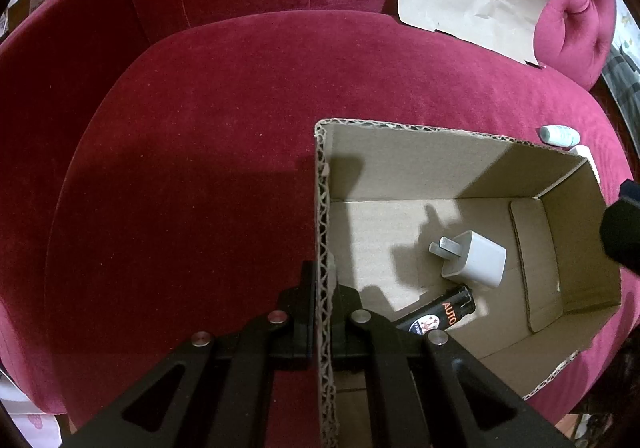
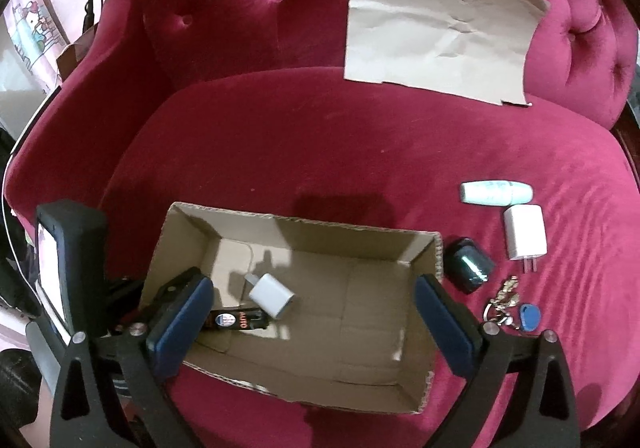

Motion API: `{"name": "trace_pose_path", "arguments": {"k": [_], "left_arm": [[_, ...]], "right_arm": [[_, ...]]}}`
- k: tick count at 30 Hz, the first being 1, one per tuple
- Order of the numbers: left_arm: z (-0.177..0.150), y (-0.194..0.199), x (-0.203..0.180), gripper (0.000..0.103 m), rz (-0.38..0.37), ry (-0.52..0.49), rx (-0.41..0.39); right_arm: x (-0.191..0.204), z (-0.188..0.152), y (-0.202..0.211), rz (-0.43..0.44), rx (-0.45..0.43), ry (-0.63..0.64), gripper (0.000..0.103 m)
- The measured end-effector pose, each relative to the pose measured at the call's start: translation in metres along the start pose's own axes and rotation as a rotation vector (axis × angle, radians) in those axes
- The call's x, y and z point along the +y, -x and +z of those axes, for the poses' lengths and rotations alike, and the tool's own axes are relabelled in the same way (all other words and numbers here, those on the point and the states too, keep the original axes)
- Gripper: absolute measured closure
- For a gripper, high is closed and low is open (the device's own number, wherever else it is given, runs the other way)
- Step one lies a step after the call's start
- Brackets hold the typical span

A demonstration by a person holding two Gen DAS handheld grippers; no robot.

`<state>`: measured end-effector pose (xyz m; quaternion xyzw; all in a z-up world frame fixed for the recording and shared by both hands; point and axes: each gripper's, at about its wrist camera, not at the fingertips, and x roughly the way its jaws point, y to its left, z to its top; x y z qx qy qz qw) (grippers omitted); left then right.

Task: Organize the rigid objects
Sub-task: 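Move the open right tool back toward the brass keyring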

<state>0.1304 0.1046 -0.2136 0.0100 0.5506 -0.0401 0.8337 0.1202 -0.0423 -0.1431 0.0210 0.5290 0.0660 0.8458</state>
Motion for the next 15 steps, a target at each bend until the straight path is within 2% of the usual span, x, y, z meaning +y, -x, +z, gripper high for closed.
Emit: {"name": "trace_pose_path", "arguments": {"k": [15], "left_arm": [[0.001,0.0,0.0,0.1,0.0,-0.001,0.0]], "right_arm": [[-0.046,0.01,0.028,-0.049,-0.044,-0.044,0.001]]}}
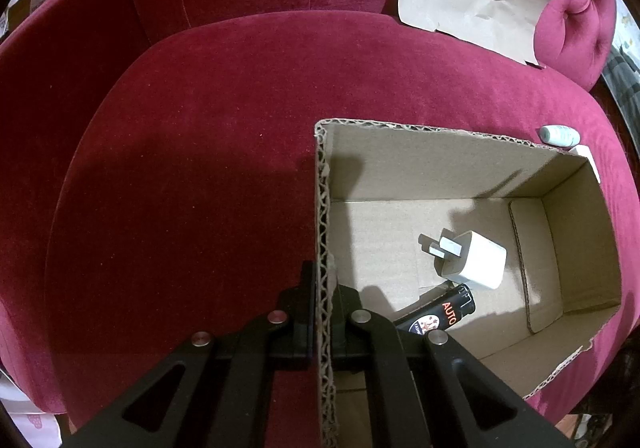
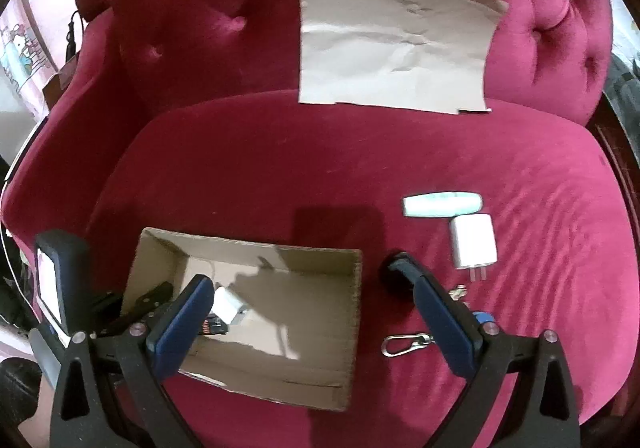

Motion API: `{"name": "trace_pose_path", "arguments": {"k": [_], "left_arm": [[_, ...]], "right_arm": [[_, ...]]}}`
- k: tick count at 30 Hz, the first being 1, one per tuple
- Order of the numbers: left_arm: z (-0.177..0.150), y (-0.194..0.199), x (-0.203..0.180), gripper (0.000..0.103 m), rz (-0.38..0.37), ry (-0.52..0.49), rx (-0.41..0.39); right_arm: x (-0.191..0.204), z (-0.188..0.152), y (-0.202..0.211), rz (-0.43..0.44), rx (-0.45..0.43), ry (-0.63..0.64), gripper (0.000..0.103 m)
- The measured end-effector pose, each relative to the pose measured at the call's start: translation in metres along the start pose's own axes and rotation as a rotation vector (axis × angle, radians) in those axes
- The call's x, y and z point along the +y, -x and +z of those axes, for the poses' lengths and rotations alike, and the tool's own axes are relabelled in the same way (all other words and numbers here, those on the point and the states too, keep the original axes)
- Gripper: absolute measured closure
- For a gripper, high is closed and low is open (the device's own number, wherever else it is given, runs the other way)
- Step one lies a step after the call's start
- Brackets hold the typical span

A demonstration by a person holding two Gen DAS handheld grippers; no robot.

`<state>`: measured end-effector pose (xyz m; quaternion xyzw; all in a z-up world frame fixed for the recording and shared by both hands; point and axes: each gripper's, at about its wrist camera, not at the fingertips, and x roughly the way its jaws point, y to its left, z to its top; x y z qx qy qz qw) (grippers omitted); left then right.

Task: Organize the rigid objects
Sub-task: 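Move the open right tool back toward the brass keyring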

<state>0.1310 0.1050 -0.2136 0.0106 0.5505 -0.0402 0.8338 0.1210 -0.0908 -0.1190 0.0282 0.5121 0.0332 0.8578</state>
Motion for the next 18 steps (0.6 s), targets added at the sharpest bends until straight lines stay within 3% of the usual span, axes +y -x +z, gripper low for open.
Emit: {"name": "trace_pose_path", "arguments": {"k": [18], "left_arm": [[0.0,0.0,0.001,0.1,0.0,0.0,0.0]], "right_arm": [[-0.069,-0.017,0.003,-0.112,0.0,-0.041,0.001]]}}
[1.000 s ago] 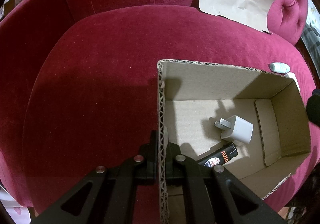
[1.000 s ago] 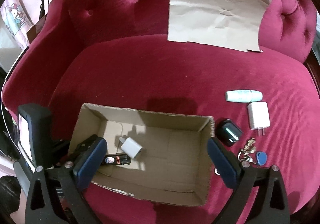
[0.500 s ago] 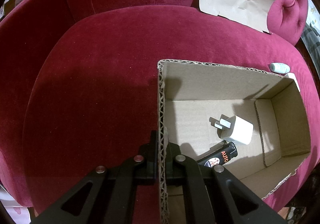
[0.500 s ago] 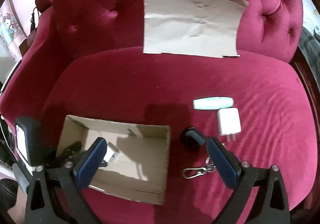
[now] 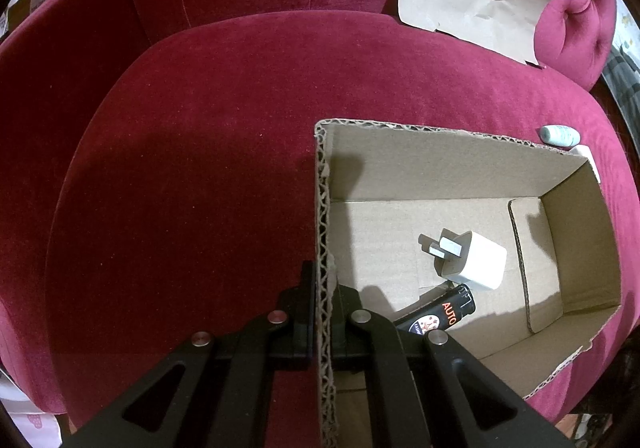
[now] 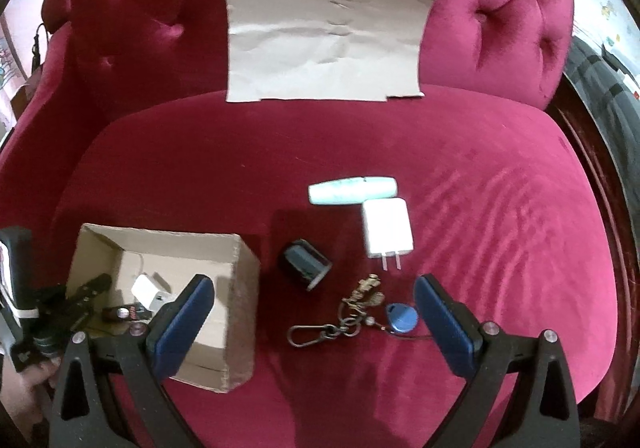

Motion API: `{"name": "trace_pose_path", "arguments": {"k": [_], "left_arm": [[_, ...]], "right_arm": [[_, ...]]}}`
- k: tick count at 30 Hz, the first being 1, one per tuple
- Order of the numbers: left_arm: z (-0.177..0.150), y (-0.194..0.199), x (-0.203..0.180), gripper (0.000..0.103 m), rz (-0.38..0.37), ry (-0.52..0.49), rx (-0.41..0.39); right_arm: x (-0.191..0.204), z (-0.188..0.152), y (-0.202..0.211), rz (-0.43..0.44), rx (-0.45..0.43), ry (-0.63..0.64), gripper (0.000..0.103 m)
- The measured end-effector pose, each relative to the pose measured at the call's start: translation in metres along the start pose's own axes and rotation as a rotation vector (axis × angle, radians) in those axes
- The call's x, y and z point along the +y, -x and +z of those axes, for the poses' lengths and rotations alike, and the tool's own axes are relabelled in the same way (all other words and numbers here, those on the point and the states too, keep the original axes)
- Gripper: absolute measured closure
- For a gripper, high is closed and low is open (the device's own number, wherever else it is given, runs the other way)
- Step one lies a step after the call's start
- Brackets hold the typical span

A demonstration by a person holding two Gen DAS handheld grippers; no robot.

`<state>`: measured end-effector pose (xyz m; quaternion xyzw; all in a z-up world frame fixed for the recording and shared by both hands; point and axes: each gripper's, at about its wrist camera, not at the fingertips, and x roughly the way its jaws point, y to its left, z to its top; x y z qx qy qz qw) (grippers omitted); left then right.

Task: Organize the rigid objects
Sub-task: 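Move the open right tool back toward the brass keyring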

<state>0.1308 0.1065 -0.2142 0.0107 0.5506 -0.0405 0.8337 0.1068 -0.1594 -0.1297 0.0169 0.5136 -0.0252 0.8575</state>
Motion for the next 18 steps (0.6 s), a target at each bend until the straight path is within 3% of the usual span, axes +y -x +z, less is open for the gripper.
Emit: {"name": "trace_pose_path", "arguments": {"k": [18], "left_arm": [[0.001,-0.001,0.0,0.1,-0.004,0.001,0.001]], "right_arm": [[-0.027,-0.039,-0.052,-0.044,0.087,-0.032,0.001]]}}
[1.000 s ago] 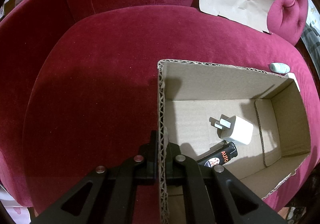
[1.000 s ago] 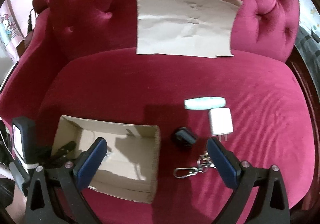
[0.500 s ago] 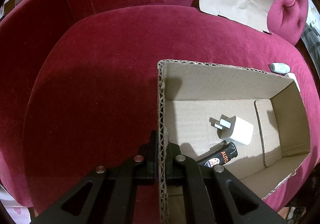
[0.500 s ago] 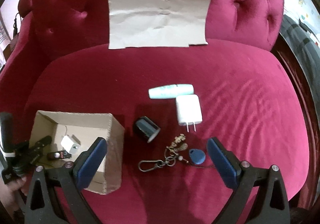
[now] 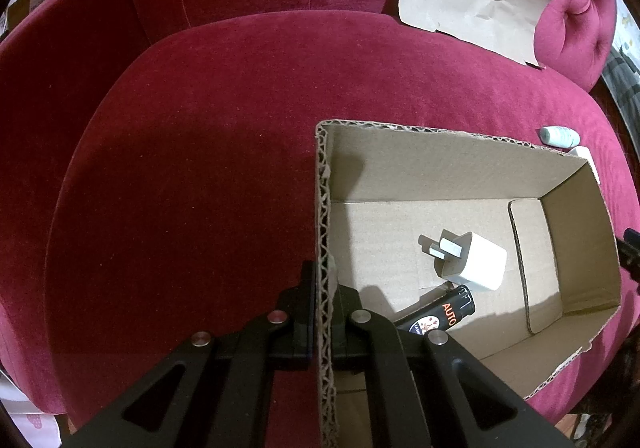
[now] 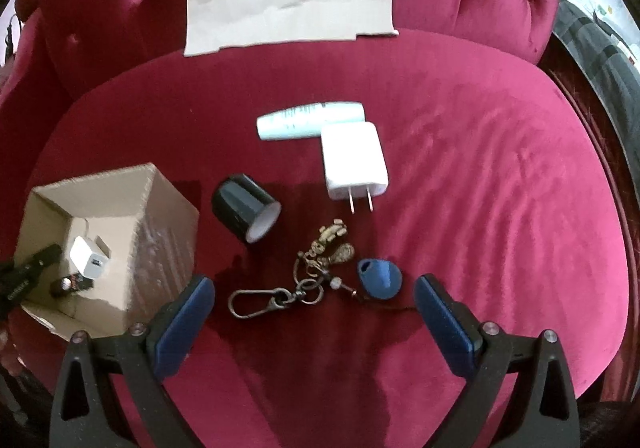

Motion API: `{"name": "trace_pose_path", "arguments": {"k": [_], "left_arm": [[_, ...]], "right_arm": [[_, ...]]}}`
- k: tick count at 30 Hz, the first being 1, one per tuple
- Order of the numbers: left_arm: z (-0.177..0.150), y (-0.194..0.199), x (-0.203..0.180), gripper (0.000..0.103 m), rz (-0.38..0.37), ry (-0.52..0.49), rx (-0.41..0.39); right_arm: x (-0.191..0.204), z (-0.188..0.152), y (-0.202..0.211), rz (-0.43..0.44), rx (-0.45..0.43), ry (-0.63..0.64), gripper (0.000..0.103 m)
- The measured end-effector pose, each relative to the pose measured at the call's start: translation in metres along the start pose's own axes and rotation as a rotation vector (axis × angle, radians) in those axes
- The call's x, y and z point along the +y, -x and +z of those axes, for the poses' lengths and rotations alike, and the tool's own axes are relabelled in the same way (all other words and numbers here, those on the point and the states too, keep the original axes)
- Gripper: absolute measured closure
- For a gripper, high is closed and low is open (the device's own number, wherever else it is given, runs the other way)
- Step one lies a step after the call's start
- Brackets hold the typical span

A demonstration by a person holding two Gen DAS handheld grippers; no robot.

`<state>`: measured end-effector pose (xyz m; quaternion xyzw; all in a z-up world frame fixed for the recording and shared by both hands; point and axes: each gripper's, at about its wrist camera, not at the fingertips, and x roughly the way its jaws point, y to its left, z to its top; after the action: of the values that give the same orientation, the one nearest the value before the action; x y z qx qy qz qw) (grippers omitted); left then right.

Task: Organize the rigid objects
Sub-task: 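Move the open right tool back toward the brass keyring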

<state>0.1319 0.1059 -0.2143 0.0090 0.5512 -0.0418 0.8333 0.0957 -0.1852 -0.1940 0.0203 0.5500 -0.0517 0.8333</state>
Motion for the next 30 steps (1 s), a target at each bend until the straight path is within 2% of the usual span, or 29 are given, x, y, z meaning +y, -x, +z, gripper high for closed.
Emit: {"name": "trace_pose_path", "arguments": {"k": [13,18,22,30], "left_arm": [[0.0,0.0,0.0,0.1,-0.001,0.002,0.001],[0.0,0.0,0.0,0.1,-0.002,0.002,0.001],[0.0,0.0,0.0,0.1,-0.002,0.002,0.001],[0.0,0.0,0.0,0.1,-0.004,0.003,0.002]], "right_arm": [[0.0,0.0,-0.022,-0.01,0.029,-0.005,0.003],[0.006,0.011,-0.035,-0.002,0.049,-0.01,0.021],[0.009,0.012,-0.043,0.006,0.072,0.002,0.03],[0.012,0.013,-0.053,-0.022,0.078,0.016,0.07]]}}
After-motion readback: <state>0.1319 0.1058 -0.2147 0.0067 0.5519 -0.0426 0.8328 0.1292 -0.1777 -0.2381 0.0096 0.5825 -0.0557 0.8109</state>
